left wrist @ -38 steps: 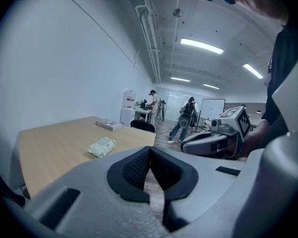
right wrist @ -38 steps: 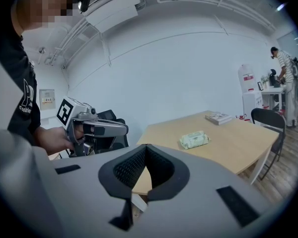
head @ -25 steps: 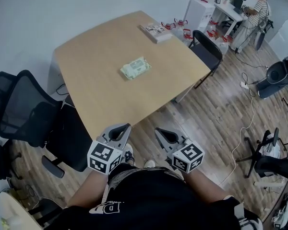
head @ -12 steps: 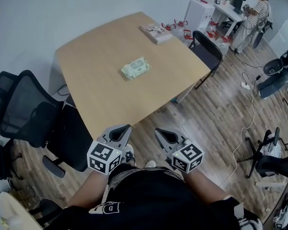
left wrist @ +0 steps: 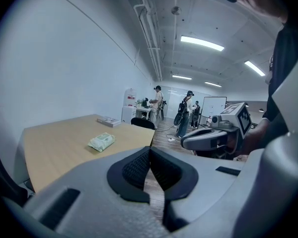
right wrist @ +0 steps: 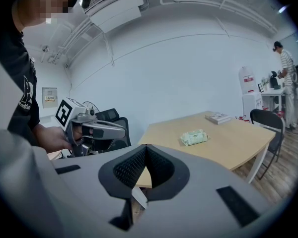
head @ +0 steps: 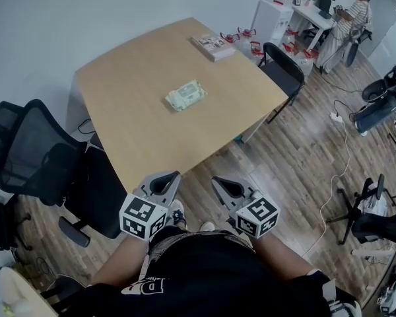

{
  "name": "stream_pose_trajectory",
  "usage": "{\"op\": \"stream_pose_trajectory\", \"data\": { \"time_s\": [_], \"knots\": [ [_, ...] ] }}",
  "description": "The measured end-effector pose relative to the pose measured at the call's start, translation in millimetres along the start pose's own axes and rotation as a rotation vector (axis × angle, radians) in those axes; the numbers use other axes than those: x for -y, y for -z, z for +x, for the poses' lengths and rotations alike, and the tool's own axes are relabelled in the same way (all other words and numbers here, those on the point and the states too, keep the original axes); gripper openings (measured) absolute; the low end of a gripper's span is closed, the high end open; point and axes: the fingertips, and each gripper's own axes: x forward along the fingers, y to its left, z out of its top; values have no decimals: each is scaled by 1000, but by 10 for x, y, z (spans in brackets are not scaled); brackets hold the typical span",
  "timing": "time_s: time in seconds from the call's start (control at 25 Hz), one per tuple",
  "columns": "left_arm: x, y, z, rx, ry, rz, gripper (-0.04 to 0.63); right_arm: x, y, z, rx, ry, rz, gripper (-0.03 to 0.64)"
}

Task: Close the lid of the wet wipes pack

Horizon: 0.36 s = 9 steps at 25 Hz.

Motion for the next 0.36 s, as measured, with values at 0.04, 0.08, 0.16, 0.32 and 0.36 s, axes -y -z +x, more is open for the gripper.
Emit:
{"op": "stream_pose_trajectory", "data": {
  "time_s": [0.04, 0.08, 0.16, 0.32, 0.36],
  "knots": [
    [-5, 0, 1, -1, 0, 0, 18, 3, 0, 4, -1, 0, -1, 5],
    [-12, 2, 4, -1, 0, 0, 18, 7, 2, 9, -2, 0, -1, 5],
    [-23, 2, 14, -1, -3, 1, 18, 21, 2, 16, -2, -2, -2, 5],
    [-15, -17, 24, 0, -8, 1, 18, 41, -10, -4, -1, -5, -3, 5],
    [-12, -24, 23, 0, -10, 1, 18, 43, -14, -10, -1, -6, -3, 5]
  ]
}}
